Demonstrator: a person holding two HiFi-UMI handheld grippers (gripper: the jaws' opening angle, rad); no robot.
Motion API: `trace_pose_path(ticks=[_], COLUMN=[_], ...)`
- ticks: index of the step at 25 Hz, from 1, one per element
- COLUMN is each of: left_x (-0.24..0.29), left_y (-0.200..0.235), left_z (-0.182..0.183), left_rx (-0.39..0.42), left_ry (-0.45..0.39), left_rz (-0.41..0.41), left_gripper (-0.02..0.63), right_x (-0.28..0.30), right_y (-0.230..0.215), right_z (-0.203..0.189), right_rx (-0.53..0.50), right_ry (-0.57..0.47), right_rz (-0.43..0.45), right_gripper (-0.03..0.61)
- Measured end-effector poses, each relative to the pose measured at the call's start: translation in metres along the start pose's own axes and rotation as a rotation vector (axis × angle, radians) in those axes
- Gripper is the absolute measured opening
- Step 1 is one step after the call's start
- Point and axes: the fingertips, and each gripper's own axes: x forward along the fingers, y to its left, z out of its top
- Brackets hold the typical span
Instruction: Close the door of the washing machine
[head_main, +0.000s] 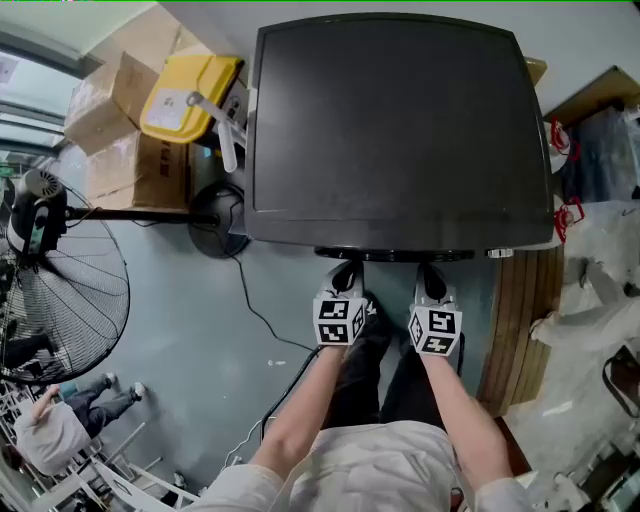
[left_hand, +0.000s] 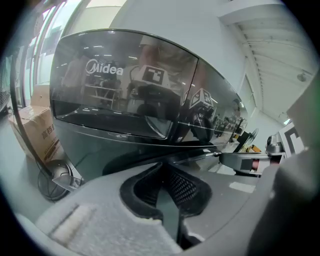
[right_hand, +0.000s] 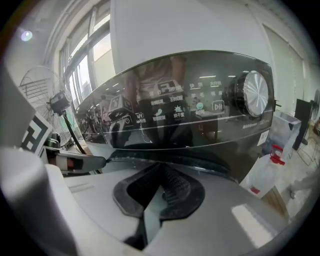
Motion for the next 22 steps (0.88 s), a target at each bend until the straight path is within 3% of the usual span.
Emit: trace_pose_path(ticks=[10,22], left_x=[-0.002,-0.071], left_y=[-0.001,-0.033], left_z=[-0.003,0.031], left_rx=[0.002,0.02], left_ry=[0.019,-0.1], left_rz=[0.032,0.076], left_gripper=[0.006,0.005], right_x=[-0.002,-0.053], right_y=[-0.001,0.012], right_z=[-0.002,0.028], right_rx=[-0.029,-0.028], right_ry=[0.04,0.009], right_rz=[0.036,0.111], right_gripper=[0.003,0.003])
